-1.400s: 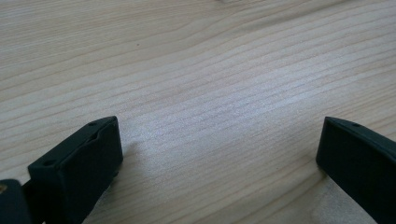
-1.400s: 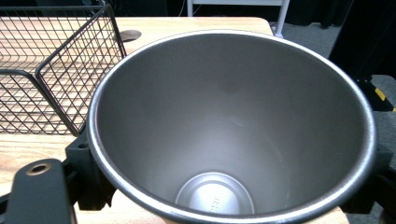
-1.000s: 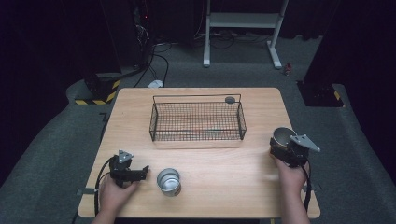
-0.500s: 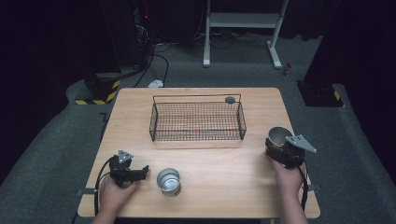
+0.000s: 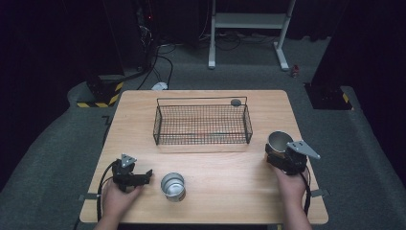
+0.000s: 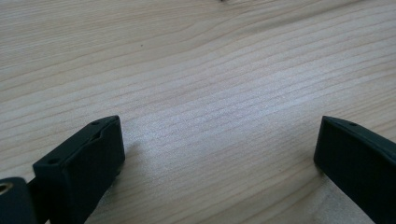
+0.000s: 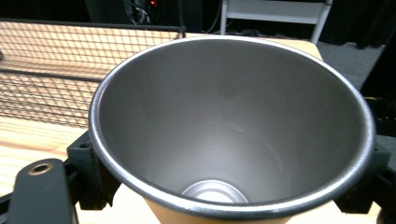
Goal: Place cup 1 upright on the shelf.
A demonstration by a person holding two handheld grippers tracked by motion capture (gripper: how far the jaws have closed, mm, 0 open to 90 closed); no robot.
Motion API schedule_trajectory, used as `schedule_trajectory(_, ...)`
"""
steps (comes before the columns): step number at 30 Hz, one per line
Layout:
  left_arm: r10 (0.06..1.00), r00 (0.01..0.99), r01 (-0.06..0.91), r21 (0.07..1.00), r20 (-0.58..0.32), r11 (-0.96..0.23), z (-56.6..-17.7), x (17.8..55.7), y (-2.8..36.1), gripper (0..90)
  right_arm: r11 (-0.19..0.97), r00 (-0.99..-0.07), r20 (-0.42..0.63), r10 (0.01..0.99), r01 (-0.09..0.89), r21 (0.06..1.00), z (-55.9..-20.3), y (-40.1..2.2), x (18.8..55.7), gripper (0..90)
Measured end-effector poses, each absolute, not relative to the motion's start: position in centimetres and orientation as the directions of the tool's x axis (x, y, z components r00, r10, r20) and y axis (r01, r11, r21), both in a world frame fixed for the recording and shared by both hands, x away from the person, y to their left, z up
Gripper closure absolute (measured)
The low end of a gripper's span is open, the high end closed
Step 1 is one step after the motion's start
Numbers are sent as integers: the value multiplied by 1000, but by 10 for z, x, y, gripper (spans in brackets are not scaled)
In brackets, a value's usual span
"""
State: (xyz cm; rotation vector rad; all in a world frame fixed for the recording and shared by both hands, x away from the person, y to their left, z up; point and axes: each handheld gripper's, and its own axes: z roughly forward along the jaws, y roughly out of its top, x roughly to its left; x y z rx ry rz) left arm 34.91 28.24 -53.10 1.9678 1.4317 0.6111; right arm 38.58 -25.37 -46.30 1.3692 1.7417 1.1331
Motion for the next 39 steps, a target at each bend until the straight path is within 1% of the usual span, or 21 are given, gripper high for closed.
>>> schedule_trajectory(16, 952, 305, 665, 714, 7, -218, -531, 349, 283, 21, 92, -331, 39, 943, 370, 924, -450, -234, 384, 142)
schedule_trajectory(19, 952, 305, 665, 714, 7, -218, -531, 349, 282, 20, 111, -343, 24, 939, 367, 924, -449, -228, 385, 142)
schedule_trajectory(29, 952, 305, 665, 714, 7, -218, -531, 349, 282, 21, 112, -354, 23, 935, 356, 928, -447, -217, 383, 142)
schedule_trajectory(39, 952, 306, 668, 712, 6, -219, -531, 349, 283, 21, 120, -376, 24, 926, 355, 927, -438, -194, 389, 142)
